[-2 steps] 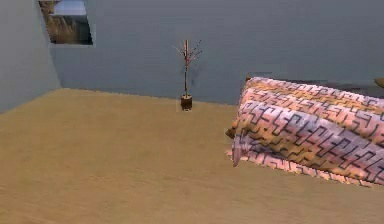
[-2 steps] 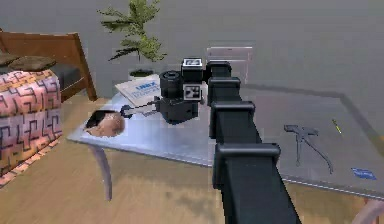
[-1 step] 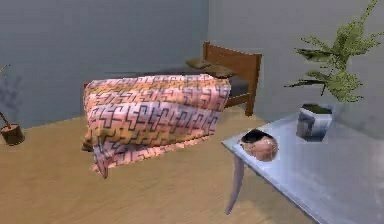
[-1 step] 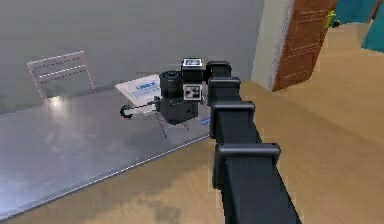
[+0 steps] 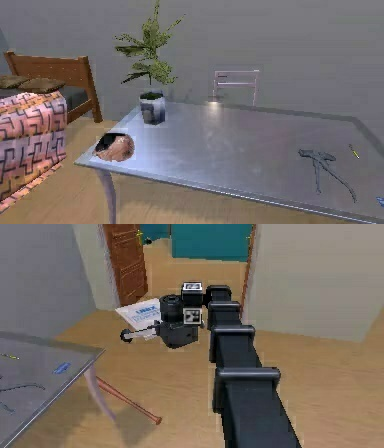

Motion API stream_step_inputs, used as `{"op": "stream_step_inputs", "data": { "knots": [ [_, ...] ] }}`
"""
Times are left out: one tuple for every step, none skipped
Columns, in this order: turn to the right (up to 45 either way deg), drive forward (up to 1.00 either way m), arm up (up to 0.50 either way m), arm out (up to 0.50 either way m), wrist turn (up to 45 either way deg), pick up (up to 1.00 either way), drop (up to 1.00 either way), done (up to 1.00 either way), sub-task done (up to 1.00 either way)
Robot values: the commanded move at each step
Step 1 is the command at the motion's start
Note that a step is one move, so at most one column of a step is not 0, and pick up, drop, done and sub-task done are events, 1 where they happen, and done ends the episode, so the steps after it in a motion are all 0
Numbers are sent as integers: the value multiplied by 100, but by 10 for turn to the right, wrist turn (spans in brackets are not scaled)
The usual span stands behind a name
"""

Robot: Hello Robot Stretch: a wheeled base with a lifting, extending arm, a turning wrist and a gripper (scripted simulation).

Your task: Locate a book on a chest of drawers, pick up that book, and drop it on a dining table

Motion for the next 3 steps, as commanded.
{"op": "stream_step_inputs", "data": {
  "knots": [
    [210, 0, 0, 0, 0, 0, 0, 0, 0],
    [0, 40, 0, 0, 0, 0, 0, 0, 0],
    [-450, 0, 0, 0, 0, 0, 0, 0, 0]
  ]
}}
